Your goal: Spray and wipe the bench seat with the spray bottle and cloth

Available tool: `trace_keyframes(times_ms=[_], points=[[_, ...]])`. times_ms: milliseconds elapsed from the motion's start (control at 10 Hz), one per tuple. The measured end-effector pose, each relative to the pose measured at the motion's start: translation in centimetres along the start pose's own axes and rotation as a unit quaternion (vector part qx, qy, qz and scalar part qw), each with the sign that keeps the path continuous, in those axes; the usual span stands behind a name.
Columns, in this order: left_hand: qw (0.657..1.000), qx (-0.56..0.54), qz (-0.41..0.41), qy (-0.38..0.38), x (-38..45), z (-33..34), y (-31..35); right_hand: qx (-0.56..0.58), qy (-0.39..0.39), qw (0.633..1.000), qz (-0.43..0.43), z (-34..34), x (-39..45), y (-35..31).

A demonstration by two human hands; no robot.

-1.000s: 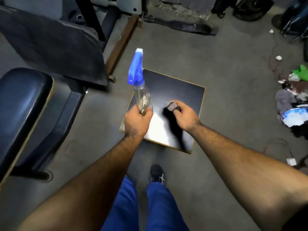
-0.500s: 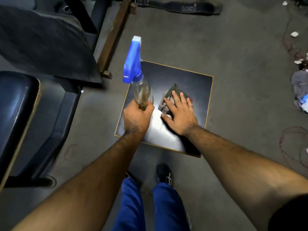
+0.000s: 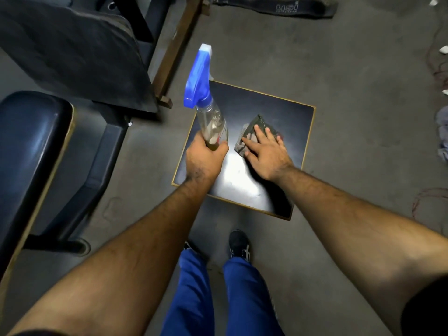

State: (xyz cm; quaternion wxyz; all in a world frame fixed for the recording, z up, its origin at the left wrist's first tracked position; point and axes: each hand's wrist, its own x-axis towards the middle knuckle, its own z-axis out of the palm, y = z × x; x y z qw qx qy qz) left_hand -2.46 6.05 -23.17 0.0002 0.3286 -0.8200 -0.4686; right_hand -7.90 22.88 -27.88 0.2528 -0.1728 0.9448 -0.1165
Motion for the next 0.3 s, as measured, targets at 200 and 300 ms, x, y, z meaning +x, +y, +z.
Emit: trace_keyframes(times_ms=[200, 300], points=[[0.996, 0.070, -0.036, -0.029, -1.9, -3.1, 1.0, 0.149, 0.039, 0.986, 0.071, -2.5, -2.8, -3.9], [0.993, 0.088, -0.078, -0.019, -3.4, -6.0, 1.5, 0.286, 0.015, 0.951, 0.119, -3.8, -5.0, -6.5]])
